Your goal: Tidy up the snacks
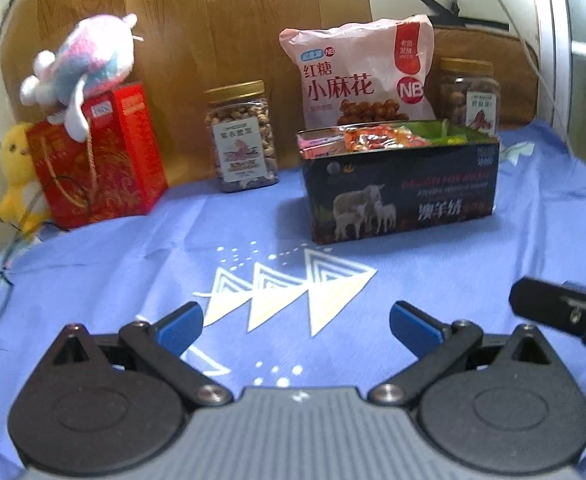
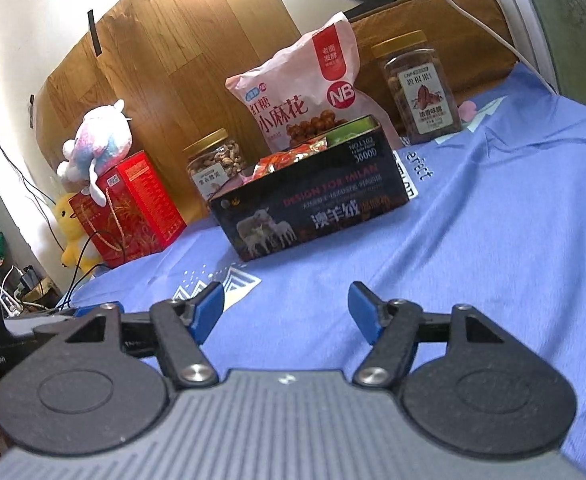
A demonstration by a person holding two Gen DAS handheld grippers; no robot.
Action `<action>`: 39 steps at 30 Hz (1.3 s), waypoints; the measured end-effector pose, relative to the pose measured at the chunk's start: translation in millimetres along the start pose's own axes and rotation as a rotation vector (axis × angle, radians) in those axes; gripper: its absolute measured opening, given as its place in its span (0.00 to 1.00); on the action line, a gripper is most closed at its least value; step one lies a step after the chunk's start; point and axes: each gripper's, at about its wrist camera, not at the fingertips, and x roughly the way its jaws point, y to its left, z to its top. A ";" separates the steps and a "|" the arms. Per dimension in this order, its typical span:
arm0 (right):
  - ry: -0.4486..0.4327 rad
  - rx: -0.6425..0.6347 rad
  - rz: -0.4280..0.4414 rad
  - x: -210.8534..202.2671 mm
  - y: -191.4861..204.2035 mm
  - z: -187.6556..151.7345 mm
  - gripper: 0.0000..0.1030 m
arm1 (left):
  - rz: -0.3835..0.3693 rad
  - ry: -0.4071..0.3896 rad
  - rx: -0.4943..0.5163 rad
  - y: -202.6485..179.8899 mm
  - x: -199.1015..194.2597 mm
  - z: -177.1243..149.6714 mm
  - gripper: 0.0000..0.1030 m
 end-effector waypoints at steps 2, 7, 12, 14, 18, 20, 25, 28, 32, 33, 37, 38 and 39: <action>-0.002 0.001 -0.001 -0.9 0.0 -2.3 0.69 | 0.024 -0.005 0.023 -4.8 -3.1 -4.4 1.00; -0.001 0.010 0.002 -1.4 -1.0 -4.9 0.70 | 0.026 0.017 0.020 -6.5 -5.2 -7.8 1.00; -0.006 0.012 0.007 -3.7 0.2 -5.3 0.72 | 0.045 0.018 0.029 -7.8 -8.0 -7.4 1.00; -0.008 0.009 0.009 -4.7 1.4 -5.9 0.72 | 0.035 0.025 0.023 -7.2 -9.0 -7.2 1.00; -0.009 0.005 0.011 -5.2 3.1 -6.5 0.72 | 0.024 0.030 0.017 -6.1 -11.3 -7.4 1.00; -0.012 0.006 0.010 -5.4 2.9 -6.2 0.72 | 0.020 0.030 0.014 -5.2 -12.5 -7.5 1.00; -0.019 0.008 0.011 -7.3 3.4 -6.1 0.72 | 0.008 0.043 0.004 -4.3 -13.6 -7.4 1.00; -0.021 0.005 0.011 -8.3 4.8 -6.5 0.73 | 0.007 0.044 0.006 -4.8 -14.3 -7.7 1.00; -0.023 0.004 0.010 -9.4 5.1 -6.7 0.73 | -0.006 0.055 0.000 -4.1 -14.8 -7.4 1.00; -0.023 0.005 0.010 -9.5 5.1 -6.7 0.73 | -0.008 0.057 -0.001 -3.9 -14.7 -7.3 1.00; -0.024 0.002 0.010 -9.6 5.2 -6.5 0.73 | -0.014 0.064 -0.008 -3.5 -14.2 -7.4 1.00; -0.024 0.002 0.009 -9.5 5.2 -6.3 0.73 | -0.018 0.067 -0.011 -3.1 -13.7 -7.4 1.00; -0.025 0.001 0.008 -9.8 5.3 -6.3 0.73 | -0.018 0.069 -0.014 -2.7 -13.5 -7.4 1.00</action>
